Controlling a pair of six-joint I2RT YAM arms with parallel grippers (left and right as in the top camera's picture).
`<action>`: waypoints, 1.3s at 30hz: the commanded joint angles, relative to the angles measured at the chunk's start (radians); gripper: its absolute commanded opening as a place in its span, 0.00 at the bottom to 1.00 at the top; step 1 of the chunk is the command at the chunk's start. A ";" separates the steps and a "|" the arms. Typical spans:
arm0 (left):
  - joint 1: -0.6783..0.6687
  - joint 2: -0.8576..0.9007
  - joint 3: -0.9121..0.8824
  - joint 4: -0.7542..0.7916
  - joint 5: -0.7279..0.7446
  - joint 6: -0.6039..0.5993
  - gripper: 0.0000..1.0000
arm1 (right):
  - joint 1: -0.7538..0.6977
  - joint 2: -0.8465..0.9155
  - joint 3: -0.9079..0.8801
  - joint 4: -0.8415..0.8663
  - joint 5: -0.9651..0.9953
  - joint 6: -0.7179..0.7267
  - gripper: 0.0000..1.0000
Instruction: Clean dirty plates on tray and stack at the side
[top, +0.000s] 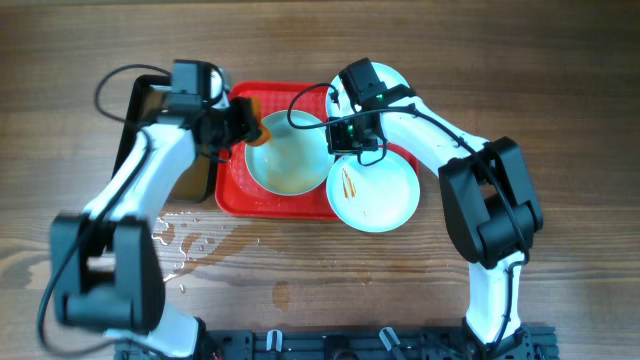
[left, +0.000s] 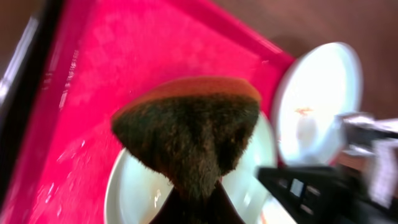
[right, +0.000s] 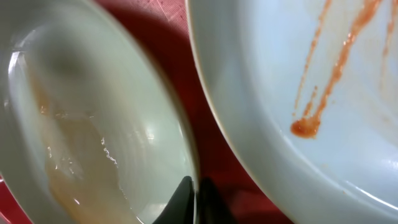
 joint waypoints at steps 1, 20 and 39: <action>0.048 -0.134 0.033 -0.087 0.016 -0.002 0.04 | 0.007 -0.016 -0.008 0.017 0.000 -0.010 0.18; 0.229 -0.095 0.031 -0.211 -0.279 0.003 0.04 | 0.090 0.107 -0.002 0.082 0.017 0.145 0.04; 0.229 -0.042 0.031 -0.182 -0.312 0.002 0.04 | 0.256 -0.264 0.050 -0.032 1.060 -0.153 0.04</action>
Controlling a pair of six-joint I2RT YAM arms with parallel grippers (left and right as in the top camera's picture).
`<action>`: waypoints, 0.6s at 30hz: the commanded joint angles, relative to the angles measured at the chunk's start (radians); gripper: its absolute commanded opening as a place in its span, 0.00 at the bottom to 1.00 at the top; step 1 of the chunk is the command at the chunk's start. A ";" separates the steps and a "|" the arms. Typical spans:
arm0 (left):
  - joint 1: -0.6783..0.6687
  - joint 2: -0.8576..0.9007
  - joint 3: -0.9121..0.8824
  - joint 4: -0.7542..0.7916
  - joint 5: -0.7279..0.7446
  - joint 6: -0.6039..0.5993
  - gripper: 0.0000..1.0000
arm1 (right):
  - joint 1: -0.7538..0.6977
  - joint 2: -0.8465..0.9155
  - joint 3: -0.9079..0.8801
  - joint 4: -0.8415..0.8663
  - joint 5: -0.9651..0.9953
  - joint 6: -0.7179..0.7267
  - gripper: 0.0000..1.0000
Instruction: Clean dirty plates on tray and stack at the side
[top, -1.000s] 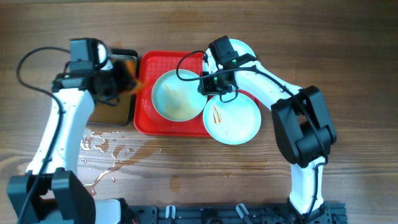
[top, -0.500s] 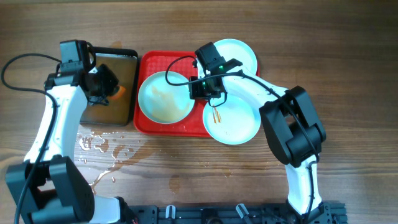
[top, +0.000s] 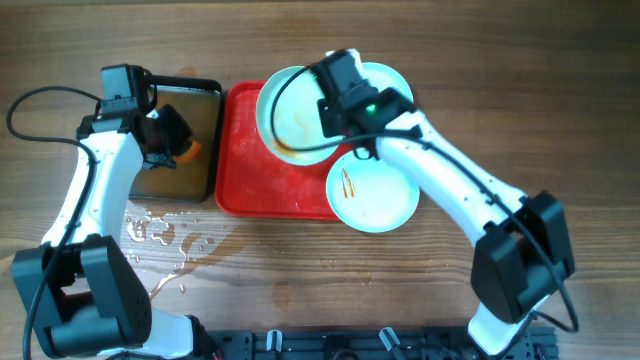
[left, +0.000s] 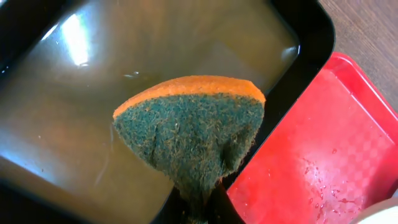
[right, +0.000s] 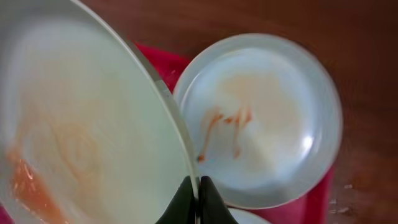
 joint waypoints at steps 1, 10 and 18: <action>0.003 0.008 0.014 0.011 -0.016 0.002 0.04 | 0.110 -0.004 0.012 0.013 0.469 -0.087 0.04; 0.003 0.008 0.014 0.011 -0.015 0.002 0.04 | 0.235 -0.004 0.012 0.198 0.852 -0.267 0.04; 0.003 0.008 0.014 0.011 -0.015 0.002 0.04 | 0.259 -0.005 0.012 0.204 0.756 -0.275 0.04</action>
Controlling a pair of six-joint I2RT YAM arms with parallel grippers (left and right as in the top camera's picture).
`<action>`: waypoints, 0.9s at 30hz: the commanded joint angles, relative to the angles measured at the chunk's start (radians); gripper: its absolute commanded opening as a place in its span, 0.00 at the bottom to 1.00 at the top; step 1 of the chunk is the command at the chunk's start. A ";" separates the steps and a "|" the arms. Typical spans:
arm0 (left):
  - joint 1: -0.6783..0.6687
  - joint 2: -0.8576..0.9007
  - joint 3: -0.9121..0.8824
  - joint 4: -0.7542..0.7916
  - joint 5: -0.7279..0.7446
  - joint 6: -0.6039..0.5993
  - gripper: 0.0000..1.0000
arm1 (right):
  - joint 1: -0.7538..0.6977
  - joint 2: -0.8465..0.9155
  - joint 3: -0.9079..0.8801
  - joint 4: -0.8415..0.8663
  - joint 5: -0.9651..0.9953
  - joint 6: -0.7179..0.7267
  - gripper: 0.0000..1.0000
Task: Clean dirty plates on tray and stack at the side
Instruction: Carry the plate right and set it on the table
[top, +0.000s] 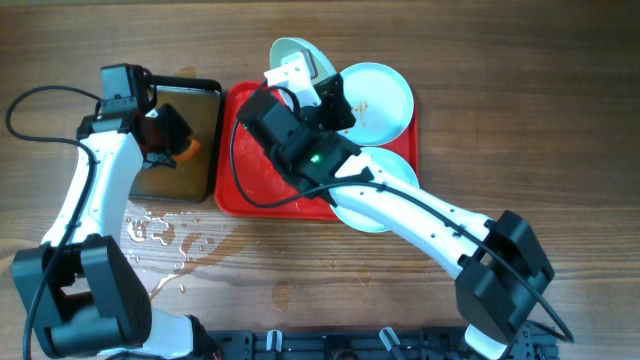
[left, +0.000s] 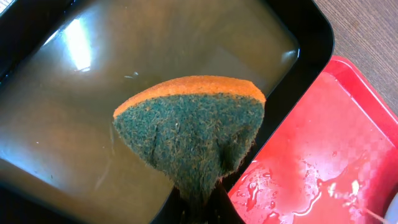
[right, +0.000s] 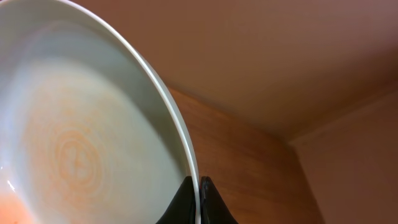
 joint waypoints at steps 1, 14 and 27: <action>0.003 0.008 0.014 0.004 -0.009 0.002 0.04 | -0.010 -0.006 0.013 -0.063 -0.145 0.028 0.04; 0.003 0.008 0.014 0.003 -0.009 0.002 0.04 | -0.519 -0.111 0.013 -0.301 -1.489 0.242 0.04; 0.003 0.008 0.014 0.004 -0.009 0.002 0.04 | -1.263 -0.125 -0.102 -0.496 -1.288 0.344 0.04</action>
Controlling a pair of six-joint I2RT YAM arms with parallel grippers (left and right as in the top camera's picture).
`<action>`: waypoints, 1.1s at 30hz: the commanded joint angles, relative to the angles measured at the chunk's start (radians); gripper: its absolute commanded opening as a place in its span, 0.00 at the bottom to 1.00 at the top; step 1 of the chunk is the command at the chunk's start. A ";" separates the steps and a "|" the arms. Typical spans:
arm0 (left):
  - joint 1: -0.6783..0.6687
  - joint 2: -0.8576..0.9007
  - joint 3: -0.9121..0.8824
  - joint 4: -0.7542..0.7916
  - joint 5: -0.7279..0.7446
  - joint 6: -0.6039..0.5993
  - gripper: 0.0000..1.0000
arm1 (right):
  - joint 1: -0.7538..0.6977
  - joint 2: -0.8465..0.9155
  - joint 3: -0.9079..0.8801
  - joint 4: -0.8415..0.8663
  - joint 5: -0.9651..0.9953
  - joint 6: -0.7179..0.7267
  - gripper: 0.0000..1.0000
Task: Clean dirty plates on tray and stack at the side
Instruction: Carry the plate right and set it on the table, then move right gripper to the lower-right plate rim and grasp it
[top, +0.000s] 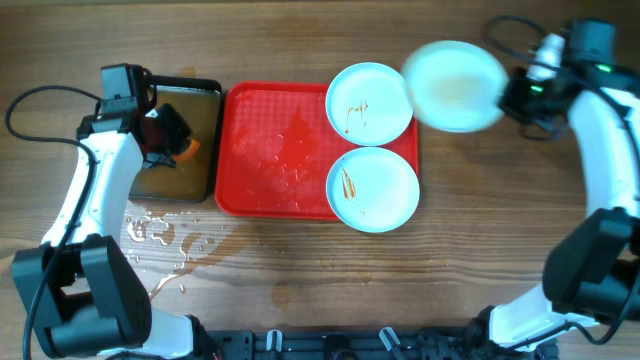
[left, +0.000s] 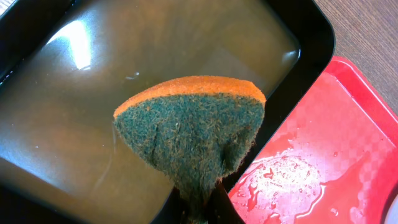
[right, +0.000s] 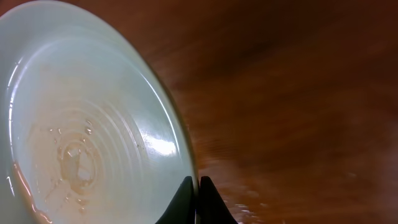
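My right gripper (right: 198, 190) is shut on the rim of a pale plate (top: 455, 85), wet and faintly stained, held over the wooden table right of the red tray (top: 270, 150). Two plates with red streaks sit on the tray's right side, one at the back (top: 369, 103) and one in front (top: 372, 188). My left gripper (left: 200, 208) is shut on a green and orange sponge (left: 193, 134), held above the black pan of brownish water (left: 68, 112) left of the tray.
The tray's left part (left: 311, 162) is wet with droplets. Spilled water (top: 165, 240) lies on the table in front of the black pan (top: 190, 170). Cables run behind both arms.
My right gripper has moved with the plate from the tray's back left edge to the table right of the tray. The left gripper and sponge have not moved.
First the sponge was at a plate on the tray, with my right gripper at that plate's rim. Then the sponge was over the black pan and the plate was lifted at the tray's back. Then the plate was tipped up there, and now it is right of the tray.
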 joint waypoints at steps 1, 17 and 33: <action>0.003 0.008 0.014 0.004 -0.006 0.002 0.04 | -0.125 -0.023 -0.090 -0.005 0.124 0.058 0.04; 0.003 0.008 0.014 0.004 -0.006 0.002 0.04 | -0.166 -0.024 -0.228 0.086 0.008 -0.032 0.31; 0.003 0.008 0.014 0.004 -0.006 0.002 0.04 | 0.288 -0.063 -0.307 -0.108 -0.113 -0.037 0.43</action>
